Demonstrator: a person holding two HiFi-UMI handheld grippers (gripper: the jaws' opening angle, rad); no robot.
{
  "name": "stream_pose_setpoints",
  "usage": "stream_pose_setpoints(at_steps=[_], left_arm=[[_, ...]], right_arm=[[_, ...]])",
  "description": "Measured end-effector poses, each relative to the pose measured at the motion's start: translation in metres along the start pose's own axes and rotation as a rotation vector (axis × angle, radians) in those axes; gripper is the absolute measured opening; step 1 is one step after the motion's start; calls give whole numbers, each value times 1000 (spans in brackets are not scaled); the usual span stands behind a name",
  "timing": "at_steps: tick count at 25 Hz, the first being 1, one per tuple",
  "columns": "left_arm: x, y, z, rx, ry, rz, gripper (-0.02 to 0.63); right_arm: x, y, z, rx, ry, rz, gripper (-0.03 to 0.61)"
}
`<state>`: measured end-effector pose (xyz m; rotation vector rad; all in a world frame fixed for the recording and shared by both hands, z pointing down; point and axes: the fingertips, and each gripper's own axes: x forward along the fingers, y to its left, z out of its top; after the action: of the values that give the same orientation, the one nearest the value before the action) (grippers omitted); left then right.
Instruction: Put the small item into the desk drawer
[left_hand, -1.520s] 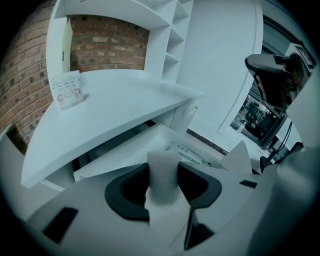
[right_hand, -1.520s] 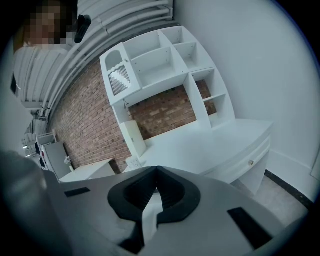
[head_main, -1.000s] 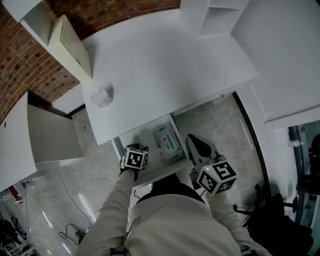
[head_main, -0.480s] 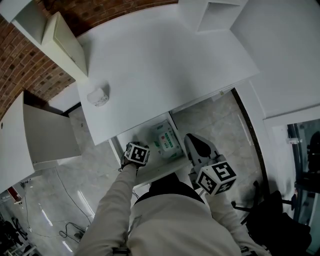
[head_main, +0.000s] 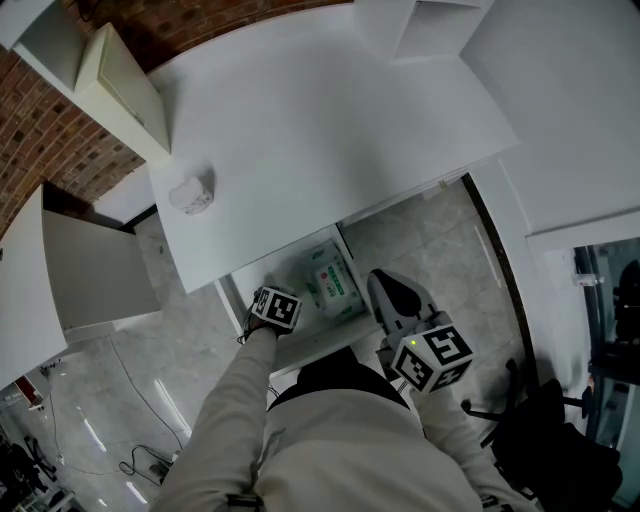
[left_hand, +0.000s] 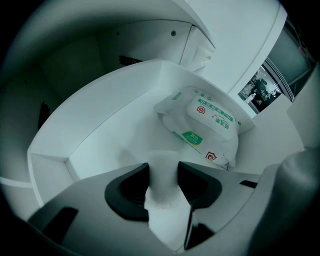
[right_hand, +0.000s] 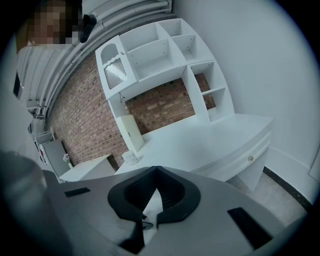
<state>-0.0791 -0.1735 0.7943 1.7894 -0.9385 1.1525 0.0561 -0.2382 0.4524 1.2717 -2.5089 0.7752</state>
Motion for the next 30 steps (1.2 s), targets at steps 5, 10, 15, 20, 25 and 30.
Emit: stream_pose_setpoints(at_steps=[5,10,15,20,25,30], left_arm=[[4,4,-2,2,13,10,186],[8,6,0,-12,19,26,186],[6,9,3,-3,31,45,186],[15,7,2,-2,37,30,186],[16,6,1,9,55,47,218],[3,5,16,23,-3,63,247]], right_arm=[[1,0,-1,-1,8,1,28],[0,-2,-2,-3,16,1,28],[2,-1,-4,-3,25,-1,28],[4,-1,-5,-1,25,2,28],[4,-1,-6,2,26,9,28],[6,1,-5,-3,20,21,28]])
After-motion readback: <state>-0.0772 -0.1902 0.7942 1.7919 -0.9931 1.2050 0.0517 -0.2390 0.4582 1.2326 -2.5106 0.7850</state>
